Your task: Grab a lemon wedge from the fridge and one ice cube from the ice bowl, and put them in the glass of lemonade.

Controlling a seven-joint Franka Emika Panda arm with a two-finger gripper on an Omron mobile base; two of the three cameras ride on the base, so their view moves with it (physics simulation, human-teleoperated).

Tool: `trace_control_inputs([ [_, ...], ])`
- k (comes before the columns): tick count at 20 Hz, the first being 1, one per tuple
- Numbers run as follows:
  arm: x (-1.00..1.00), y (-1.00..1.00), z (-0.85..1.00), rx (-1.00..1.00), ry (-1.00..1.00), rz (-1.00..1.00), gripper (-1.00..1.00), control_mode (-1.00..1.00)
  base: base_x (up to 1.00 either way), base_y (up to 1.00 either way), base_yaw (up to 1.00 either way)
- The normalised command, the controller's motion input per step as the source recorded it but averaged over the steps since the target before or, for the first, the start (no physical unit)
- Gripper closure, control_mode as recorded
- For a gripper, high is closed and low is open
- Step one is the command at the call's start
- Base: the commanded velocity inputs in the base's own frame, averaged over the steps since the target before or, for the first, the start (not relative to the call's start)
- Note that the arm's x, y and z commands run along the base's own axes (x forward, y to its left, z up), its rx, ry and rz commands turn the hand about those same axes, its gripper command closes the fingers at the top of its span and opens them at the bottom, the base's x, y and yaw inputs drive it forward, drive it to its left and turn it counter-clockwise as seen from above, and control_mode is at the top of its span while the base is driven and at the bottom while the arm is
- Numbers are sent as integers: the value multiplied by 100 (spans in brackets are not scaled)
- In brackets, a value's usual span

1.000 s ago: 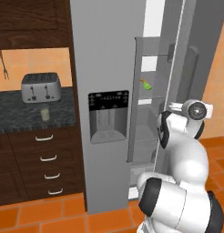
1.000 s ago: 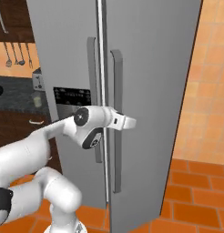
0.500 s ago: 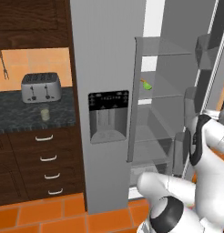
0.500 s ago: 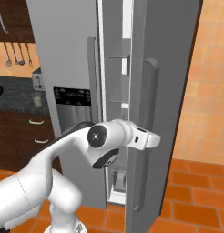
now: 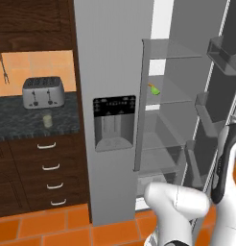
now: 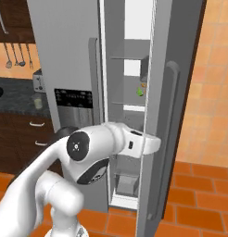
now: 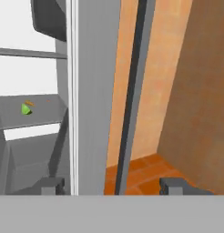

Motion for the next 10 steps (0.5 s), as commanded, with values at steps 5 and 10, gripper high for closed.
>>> trace_control_inputs([
  [5, 0, 92, 31, -23, 0, 0, -100, -100, 0, 0, 0],
  [10, 11, 60, 11, -24, 5, -2, -100, -100, 0, 0, 0],
])
